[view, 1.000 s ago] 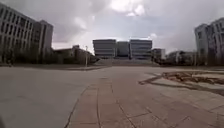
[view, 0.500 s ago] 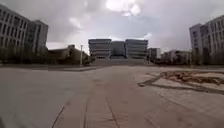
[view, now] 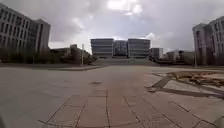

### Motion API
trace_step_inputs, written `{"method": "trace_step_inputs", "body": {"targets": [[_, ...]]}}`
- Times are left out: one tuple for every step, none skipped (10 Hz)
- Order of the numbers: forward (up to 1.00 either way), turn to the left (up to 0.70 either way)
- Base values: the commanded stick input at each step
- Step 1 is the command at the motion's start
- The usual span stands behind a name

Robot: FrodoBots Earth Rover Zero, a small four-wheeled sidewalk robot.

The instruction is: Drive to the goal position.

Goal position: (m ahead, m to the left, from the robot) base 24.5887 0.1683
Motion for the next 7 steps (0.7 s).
{"method": "trace_step_inputs", "body": {"targets": [[1.0,-0.27],[1.0,-0.28],[1.0,-0.28],[1.0,-0.29],[1.0,-0.29],[1.0,-0.29],[1.0,-0.29]]}}
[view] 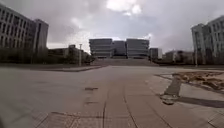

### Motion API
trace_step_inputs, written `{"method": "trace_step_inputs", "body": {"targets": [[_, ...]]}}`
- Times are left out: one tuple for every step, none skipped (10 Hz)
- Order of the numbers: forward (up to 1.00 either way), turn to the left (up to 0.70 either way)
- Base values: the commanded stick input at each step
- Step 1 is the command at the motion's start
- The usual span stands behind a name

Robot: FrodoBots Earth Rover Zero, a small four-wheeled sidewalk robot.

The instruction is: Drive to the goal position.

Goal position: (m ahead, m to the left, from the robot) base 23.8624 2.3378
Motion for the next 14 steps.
{"method": "trace_step_inputs", "body": {"targets": [[1.0,-0.29],[1.0,-0.28],[1.0,0.0],[1.0,0.0],[1.0,0.0],[1.0,0.0],[1.0,0.0],[1.0,0.0],[1.0,-0.09],[1.0,-0.23],[1.0,-0.27],[1.0,-0.15],[1.0,-0.04],[1.0,0.0]]}}
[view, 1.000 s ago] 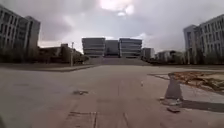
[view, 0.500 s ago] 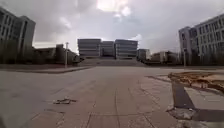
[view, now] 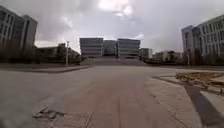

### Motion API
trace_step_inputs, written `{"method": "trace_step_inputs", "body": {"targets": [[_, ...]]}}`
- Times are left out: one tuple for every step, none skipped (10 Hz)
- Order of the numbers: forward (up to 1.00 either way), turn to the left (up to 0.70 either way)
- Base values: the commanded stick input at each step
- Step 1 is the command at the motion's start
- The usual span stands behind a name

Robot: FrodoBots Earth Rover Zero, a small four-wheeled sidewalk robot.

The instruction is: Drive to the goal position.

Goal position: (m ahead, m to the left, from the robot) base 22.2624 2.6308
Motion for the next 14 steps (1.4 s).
{"method": "trace_step_inputs", "body": {"targets": [[1.0,-0.02],[1.0,-0.16],[1.0,-0.24],[1.0,-0.06],[1.0,0.0],[1.0,0.0],[1.0,0.0],[1.0,0.0],[1.0,0.0],[1.0,0.0],[1.0,0.0],[1.0,0.0],[1.0,0.0],[1.0,0.0]]}}
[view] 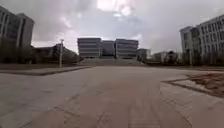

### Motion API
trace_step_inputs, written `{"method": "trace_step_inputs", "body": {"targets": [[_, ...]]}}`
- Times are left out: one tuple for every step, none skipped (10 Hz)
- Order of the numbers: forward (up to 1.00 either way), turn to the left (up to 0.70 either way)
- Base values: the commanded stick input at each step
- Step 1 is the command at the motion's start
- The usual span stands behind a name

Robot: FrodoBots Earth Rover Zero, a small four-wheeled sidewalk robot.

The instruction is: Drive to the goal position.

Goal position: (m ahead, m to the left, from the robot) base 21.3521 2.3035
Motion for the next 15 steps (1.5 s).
{"method": "trace_step_inputs", "body": {"targets": [[1.0,0.0],[1.0,0.0],[1.0,0.0],[1.0,0.0],[1.0,0.0],[1.0,0.0],[1.0,0.0],[1.0,0.0],[1.0,0.0],[1.0,0.0],[1.0,0.0],[1.0,0.0],[1.0,0.0],[1.0,0.0],[1.0,0.0]]}}
